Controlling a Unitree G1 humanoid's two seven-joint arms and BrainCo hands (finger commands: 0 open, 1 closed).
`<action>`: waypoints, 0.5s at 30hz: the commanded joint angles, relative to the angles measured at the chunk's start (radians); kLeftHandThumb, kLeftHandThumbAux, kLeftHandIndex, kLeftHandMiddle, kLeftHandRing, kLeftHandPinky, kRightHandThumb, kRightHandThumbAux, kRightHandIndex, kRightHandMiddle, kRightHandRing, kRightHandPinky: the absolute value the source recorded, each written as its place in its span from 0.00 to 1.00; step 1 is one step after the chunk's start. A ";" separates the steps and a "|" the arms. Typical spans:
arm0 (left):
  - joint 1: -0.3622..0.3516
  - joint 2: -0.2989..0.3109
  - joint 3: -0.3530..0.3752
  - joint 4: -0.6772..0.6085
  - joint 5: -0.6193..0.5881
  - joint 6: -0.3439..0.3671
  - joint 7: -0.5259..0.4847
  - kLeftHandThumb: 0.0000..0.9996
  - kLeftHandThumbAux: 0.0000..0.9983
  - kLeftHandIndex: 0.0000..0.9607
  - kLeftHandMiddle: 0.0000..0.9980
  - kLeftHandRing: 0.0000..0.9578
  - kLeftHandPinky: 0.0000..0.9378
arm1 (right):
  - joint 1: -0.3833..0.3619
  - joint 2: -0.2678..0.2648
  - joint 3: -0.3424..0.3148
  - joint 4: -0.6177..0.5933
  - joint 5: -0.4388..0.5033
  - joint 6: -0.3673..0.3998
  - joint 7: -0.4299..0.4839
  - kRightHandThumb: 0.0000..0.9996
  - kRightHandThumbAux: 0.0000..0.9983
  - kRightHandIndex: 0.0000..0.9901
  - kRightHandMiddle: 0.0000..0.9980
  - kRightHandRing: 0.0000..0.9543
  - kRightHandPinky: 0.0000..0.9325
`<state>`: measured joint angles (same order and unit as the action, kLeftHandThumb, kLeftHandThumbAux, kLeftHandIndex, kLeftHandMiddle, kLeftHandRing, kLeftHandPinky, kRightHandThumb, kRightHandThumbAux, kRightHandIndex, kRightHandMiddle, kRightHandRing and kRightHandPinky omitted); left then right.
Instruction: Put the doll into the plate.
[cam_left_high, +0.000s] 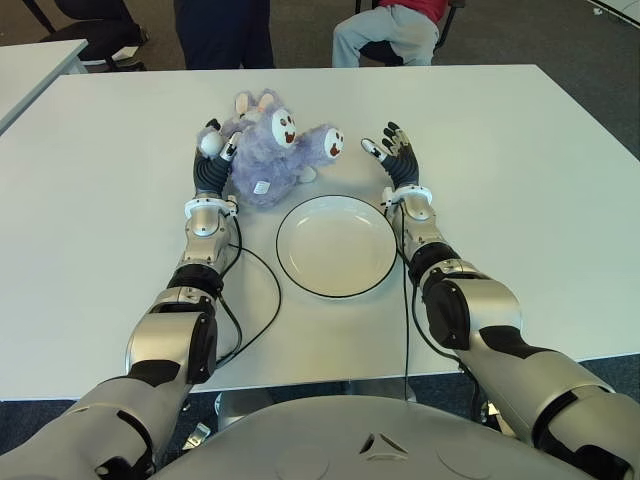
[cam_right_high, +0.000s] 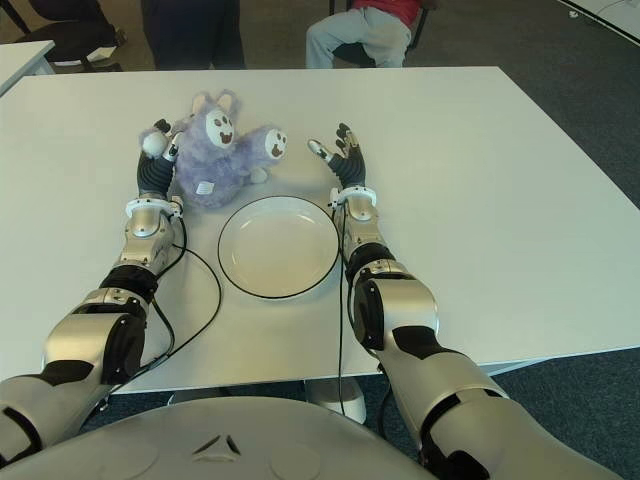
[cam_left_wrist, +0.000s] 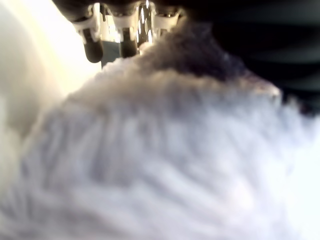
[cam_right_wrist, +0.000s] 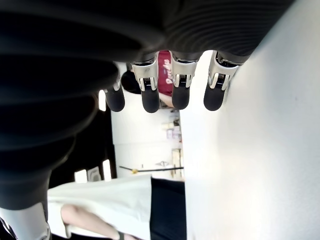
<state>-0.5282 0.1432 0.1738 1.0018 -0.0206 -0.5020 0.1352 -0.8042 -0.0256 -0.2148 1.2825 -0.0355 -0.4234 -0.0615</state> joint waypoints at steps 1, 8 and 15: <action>0.125 -0.020 -0.012 0.065 0.016 0.004 0.002 0.00 0.44 0.00 0.08 0.08 0.08 | 0.107 0.011 -0.001 0.063 -0.002 0.068 -0.001 0.06 0.67 0.00 0.03 0.03 0.03; 0.122 -0.020 -0.008 0.069 0.012 0.003 -0.003 0.00 0.44 0.00 0.08 0.08 0.08 | 0.107 0.012 -0.004 0.063 0.001 0.069 0.002 0.06 0.68 0.00 0.03 0.02 0.02; 0.120 -0.021 -0.006 0.070 0.010 0.005 -0.005 0.00 0.45 0.00 0.07 0.07 0.07 | 0.106 0.013 -0.006 0.063 0.003 0.070 0.002 0.06 0.68 0.00 0.03 0.02 0.03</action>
<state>-0.5281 0.1426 0.1757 1.0020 -0.0209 -0.5020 0.1352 -0.8041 -0.0250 -0.2153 1.2825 -0.0349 -0.4234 -0.0598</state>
